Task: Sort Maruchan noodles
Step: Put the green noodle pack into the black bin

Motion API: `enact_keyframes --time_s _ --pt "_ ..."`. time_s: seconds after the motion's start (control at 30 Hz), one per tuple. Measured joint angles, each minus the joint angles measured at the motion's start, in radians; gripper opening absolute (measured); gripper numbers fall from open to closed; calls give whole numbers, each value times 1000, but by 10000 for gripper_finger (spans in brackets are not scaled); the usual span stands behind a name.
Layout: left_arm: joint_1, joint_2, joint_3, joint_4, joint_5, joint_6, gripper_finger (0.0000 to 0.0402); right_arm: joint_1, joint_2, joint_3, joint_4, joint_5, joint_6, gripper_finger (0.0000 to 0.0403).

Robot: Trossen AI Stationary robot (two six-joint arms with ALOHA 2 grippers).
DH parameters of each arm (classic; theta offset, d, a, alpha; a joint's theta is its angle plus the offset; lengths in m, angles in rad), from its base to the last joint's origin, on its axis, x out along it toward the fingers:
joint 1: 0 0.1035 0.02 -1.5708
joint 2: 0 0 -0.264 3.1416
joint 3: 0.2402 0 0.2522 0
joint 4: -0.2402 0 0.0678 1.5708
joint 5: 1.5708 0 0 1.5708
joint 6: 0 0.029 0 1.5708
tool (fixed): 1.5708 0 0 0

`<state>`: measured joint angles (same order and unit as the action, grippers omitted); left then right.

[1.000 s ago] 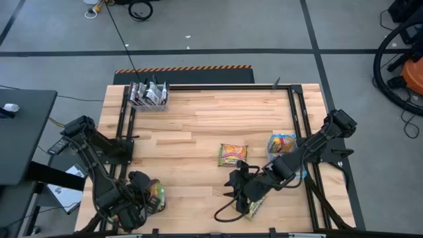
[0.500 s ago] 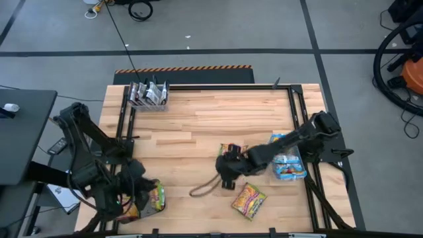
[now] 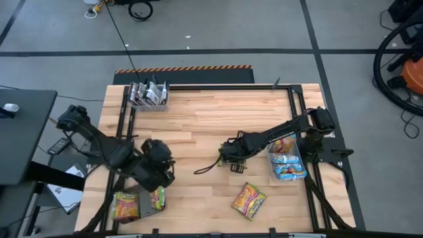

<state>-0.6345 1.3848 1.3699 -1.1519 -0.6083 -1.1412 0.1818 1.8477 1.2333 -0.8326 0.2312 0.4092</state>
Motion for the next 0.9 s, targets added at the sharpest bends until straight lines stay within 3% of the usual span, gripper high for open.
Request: enact_keyframes --time_s 0.2,0.3,0.4,0.5,0.6,0.77,0.9 --pt "-2 -30 -55 -218 24 -71 83 6 -3 -25 158 -128 -14 168" --pt "33 -49 -146 -58 27 -27 85 31 1 -11 250 -239 -74 168" --pt "76 -41 -247 228 97 110 98 53 -8 44 223 -264 -91 168" --pt "128 -12 -338 556 186 189 118 79 -51 104 80 -208 -87 168" --pt "164 27 -406 757 231 199 146 115 -123 157 -77 -115 -52 168" --pt "184 122 -462 879 277 164 184 178 -278 174 -246 -3 87 168" --pt "206 211 -449 966 340 371 191 217 -393 175 -277 71 202 168"
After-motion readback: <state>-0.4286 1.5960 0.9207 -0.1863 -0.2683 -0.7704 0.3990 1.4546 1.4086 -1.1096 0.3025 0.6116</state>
